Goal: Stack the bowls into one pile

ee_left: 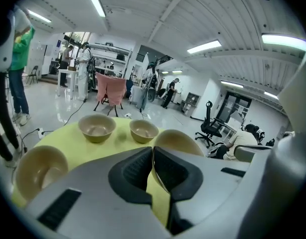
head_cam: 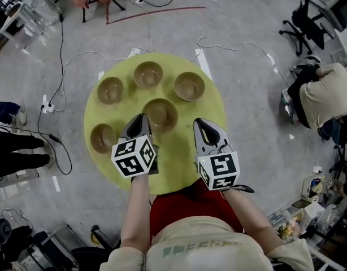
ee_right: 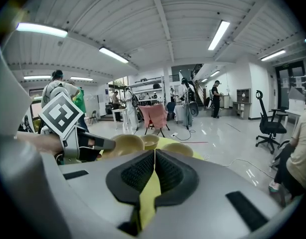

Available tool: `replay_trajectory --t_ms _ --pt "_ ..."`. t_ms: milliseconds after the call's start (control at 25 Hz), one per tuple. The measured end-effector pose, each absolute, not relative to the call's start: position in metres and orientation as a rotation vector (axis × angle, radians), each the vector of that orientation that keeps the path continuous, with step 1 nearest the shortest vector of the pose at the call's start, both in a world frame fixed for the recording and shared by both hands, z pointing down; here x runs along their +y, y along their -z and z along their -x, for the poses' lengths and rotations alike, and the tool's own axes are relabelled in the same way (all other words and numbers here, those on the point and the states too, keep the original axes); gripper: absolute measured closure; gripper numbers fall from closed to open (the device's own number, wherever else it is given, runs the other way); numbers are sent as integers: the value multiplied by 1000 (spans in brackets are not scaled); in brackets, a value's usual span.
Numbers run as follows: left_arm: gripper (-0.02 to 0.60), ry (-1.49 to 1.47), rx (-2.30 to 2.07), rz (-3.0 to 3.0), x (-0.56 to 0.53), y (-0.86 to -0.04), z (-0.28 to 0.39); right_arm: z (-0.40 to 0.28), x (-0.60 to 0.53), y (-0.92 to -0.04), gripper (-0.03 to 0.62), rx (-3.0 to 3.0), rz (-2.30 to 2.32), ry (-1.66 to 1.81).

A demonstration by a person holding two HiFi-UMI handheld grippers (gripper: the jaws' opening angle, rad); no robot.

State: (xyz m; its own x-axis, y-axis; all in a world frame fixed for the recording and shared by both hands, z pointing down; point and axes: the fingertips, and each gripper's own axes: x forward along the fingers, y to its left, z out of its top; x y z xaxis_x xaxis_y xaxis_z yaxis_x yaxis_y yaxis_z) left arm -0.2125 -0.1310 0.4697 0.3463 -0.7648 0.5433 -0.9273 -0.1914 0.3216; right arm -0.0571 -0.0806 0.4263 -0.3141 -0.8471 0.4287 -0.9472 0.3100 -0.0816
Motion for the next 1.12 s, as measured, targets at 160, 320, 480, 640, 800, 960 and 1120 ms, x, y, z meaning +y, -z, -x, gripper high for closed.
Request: replay_trajectory --t_ms 160,320,480,640,800,960,1120 --pt "548 -325 -1491 -2052 -128 -452 213 53 -73 -420 557 -2276 -1650 -448" --pt "548 -308 -1504 -2091 -125 -436 212 49 -64 -412 557 -2275 -1679 -424" --pt "548 -286 -1505 -2124 -124 -423 207 44 -56 -407 557 -2271 -1698 -403" --pt "548 -265 -1510 -2151 -124 -406 194 35 -53 -396 557 -2272 -1714 -384" --pt "548 -254 -1502 -2180 -131 -396 181 28 -59 -390 557 -2274 -1730 -376" --pt "548 -240 -1510 -2181 -133 -395 167 18 -61 -392 557 -2282 -1721 -372" --pt "548 -228 -1534 -2170 -137 -392 143 -9 -66 -395 557 -2285 -1711 -384"
